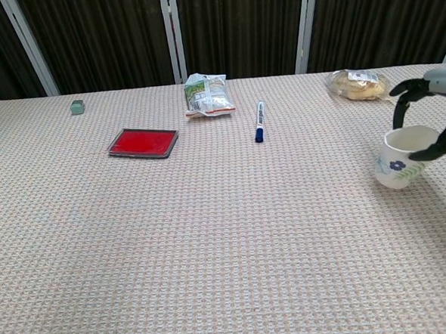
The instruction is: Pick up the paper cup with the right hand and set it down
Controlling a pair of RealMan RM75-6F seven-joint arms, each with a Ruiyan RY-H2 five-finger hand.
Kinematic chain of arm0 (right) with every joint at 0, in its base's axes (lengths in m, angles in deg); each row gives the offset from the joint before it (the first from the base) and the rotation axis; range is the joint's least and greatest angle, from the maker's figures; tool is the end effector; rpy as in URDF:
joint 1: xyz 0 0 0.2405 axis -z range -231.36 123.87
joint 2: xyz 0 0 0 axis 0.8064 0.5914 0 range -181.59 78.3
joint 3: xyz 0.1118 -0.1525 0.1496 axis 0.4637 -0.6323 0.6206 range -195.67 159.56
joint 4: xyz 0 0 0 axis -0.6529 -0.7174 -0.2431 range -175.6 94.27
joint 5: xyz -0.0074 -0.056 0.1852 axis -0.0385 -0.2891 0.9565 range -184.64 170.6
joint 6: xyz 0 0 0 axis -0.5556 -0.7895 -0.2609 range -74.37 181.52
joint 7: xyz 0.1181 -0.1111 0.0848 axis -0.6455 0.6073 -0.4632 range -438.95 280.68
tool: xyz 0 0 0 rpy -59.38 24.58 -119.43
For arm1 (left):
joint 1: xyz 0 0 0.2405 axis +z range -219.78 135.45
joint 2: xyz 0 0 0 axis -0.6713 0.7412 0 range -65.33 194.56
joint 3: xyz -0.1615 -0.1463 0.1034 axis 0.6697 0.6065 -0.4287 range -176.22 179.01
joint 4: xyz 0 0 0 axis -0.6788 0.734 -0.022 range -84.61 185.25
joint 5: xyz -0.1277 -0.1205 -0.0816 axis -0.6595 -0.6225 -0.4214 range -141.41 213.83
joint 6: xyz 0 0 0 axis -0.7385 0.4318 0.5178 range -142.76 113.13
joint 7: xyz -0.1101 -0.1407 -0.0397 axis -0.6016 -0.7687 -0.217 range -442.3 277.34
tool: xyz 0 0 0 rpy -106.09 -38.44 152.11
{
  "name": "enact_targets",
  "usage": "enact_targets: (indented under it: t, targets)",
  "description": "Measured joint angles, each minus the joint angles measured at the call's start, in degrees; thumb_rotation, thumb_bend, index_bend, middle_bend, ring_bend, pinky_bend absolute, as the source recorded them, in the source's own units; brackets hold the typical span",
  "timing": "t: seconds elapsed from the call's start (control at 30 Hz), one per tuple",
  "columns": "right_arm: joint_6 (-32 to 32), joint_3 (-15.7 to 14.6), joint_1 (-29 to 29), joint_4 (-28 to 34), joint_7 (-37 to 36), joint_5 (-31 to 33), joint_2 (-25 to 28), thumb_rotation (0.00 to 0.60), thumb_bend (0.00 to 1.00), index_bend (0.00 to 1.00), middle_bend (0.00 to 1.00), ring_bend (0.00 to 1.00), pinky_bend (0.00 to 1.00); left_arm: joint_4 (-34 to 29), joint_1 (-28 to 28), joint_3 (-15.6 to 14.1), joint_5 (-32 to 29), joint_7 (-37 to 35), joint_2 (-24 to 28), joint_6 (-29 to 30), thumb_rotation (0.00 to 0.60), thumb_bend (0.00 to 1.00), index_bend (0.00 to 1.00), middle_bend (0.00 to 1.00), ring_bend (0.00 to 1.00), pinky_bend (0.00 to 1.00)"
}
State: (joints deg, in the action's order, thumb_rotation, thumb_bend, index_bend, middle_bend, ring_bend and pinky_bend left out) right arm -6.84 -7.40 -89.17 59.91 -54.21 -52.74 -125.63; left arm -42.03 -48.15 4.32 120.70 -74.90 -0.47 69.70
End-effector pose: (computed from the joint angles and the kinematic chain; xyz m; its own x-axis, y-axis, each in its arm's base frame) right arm -0.1980 -0.3463 0.0601 0.3420 -0.3226 0.8826 -0.9360 -0.0332 0.3505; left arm -0.2902 0.2234 0.1625 0.4964 0.0044 0.8681 0.8681 -0.0035 -0.4964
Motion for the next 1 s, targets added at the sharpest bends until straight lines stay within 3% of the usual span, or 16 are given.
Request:
enact_targets:
  t: [0.4, 0.73, 1.0]
  targets:
    - [0.73, 5.16, -1.35, -1.42, -6.77, 6.48, -2.23, 0.6, 0.13, 0.43, 0.03, 0.0, 0.0, -0.06, -0.16, 0.08, -0.25, -0.18, 0.04, -0.28, 0.6, 0.08, 0.0, 0.0, 0.0, 0.0]
    - [5.08, 4.62, -1.54, -8.16, -9.78, 11.05, -3.99, 0.6, 0.13, 0.43, 0.03, 0.0, 0.0, -0.31, -0.38, 0.2, -0.54, 0.0, 0.09, -0.61, 0.6, 0.08, 0.0, 0.0, 0.0, 0.0]
    - [3.76, 2.73, -1.73, -12.14, -6.4, 13.31, -4.66, 0.6, 0.13, 0.43, 0.03, 0.0, 0.0, -0.32, -0.36, 0.15, -0.53, -0.18, 0.12, -0.58, 0.6, 0.08, 0.0, 0.0, 0.0, 0.0]
